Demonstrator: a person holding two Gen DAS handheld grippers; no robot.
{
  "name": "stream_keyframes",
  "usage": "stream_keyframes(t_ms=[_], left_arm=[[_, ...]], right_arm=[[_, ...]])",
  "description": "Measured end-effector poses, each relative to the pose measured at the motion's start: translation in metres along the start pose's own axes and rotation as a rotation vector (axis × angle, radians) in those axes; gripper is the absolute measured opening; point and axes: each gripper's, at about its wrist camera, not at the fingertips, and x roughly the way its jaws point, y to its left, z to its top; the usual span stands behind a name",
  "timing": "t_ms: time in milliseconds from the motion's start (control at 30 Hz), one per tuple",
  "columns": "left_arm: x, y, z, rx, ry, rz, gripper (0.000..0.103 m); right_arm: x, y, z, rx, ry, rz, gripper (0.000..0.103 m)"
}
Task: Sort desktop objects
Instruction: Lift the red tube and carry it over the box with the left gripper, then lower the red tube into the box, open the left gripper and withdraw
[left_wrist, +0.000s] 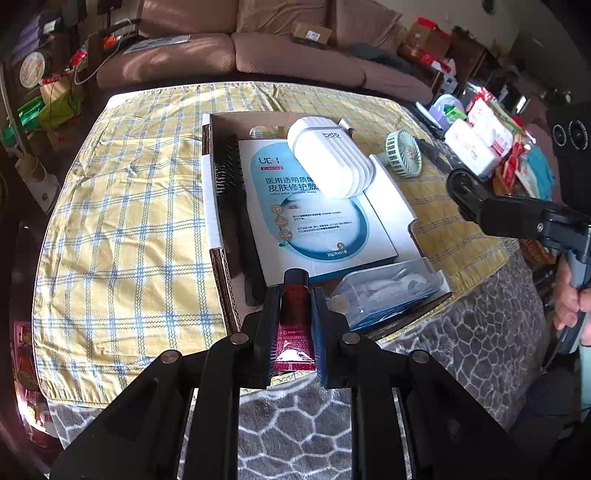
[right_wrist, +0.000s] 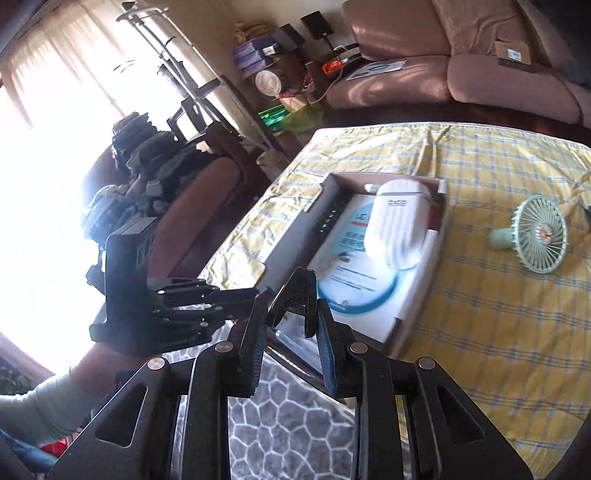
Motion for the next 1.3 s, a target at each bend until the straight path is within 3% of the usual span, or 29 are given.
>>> stream_keyframes(t_ms=[133, 300, 600, 667, 733, 767, 967, 1033, 1067, 1100, 1133, 1300], left_arm=[[-0.006, 0.01, -0.003, -0.046, -0.008, -0.001, 0.019], [-0.04, 0.021, 0.0, -0.102, -0.109, -0.019, 0.038], [-0.054, 0.037, -0.008, -0.126, -0.11, -0.043, 0.04], [-0.053, 0.039, -0.011, -0.136, -0.107, -0.047, 0.04], [-0.052, 0.04, -0.012, -0.147, -0.106, -0.057, 0.04], [-0.053, 0.04, -0.012, -0.15, -0.108, -0.062, 0.041], [-0.06, 0.026, -0.005, -0.123, -0.122, -0.063, 0.058], [-0.06, 0.02, -0.002, -0.112, -0.123, -0.066, 0.082], [-0.059, 0.018, -0.001, -0.113, -0.123, -0.066, 0.103], [-0.059, 0.018, -0.001, -0.121, -0.131, -0.067, 0.103], [-0.058, 0.017, -0.001, -0.132, -0.135, -0.08, 0.103], [-0.059, 0.005, 0.004, -0.133, -0.151, -0.114, 0.103]], right_arm=[[0.046, 0.022, 0.005, -0.019, 0.05, 0.007, 0.025], [0.081, 0.023, 0.001, -0.005, 0.107, -0.01, 0.025], [0.113, 0.028, -0.007, -0.055, 0.221, -0.148, 0.025], [0.116, 0.027, -0.006, -0.04, 0.248, -0.117, 0.027], [0.114, 0.027, -0.005, -0.012, 0.254, -0.109, 0.037], [0.111, 0.027, -0.003, -0.004, 0.246, -0.111, 0.047], [0.078, 0.025, 0.004, 0.026, 0.17, -0.134, 0.048], [0.068, 0.023, 0.004, 0.027, 0.153, -0.152, 0.049], [0.063, 0.022, 0.004, 0.028, 0.149, -0.163, 0.058], [0.058, 0.021, 0.003, 0.03, 0.145, -0.177, 0.076], [0.052, 0.019, 0.002, 0.028, 0.135, -0.189, 0.083], [0.013, 0.001, -0.008, 0.063, 0.047, -0.21, 0.095]])
